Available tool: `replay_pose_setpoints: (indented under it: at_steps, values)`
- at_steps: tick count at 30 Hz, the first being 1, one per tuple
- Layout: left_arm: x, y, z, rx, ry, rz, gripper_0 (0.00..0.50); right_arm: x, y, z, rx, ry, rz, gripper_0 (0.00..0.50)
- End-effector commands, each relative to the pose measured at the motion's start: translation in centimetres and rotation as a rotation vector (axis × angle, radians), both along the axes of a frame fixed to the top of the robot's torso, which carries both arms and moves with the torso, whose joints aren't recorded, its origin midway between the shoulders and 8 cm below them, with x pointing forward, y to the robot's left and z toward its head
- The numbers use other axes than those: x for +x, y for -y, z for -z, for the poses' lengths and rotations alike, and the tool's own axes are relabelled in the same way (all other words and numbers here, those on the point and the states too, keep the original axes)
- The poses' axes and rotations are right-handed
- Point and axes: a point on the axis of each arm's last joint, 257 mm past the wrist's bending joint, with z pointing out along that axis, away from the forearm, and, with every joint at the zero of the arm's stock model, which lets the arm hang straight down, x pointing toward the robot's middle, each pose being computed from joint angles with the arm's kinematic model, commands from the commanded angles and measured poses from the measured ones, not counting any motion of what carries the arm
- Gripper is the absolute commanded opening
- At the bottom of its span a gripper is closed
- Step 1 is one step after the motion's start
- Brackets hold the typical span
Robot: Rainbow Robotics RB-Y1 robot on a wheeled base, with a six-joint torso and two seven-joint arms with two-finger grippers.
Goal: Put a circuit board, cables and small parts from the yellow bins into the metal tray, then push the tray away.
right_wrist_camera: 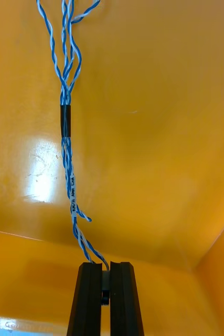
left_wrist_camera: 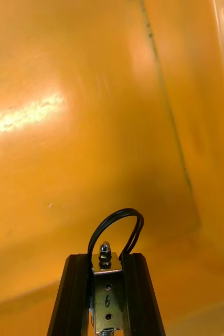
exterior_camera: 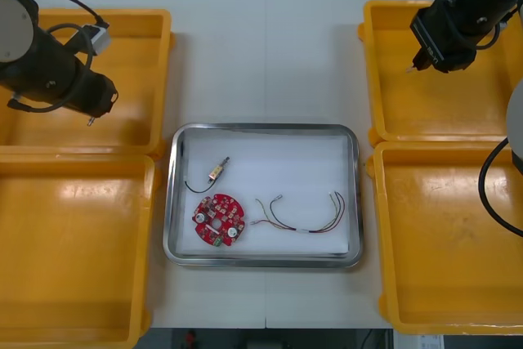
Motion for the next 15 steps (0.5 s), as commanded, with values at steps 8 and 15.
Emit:
replay_pose_setpoints:
  at_steps: [8, 15]
  values:
    - [-3.2, -1.6, -3.4, 0.095, 0.004, 0.004, 0.002, -2.0, 2.9, -2.2, -0.046, 0.024, 0.017, 0.000]
    - [-3.5, -0.1, -4.3, 0.051, 0.032, -0.024, 0.001, -3.2, 3.5, -1.4, -0.066, 0.024, 0.012, 0.000]
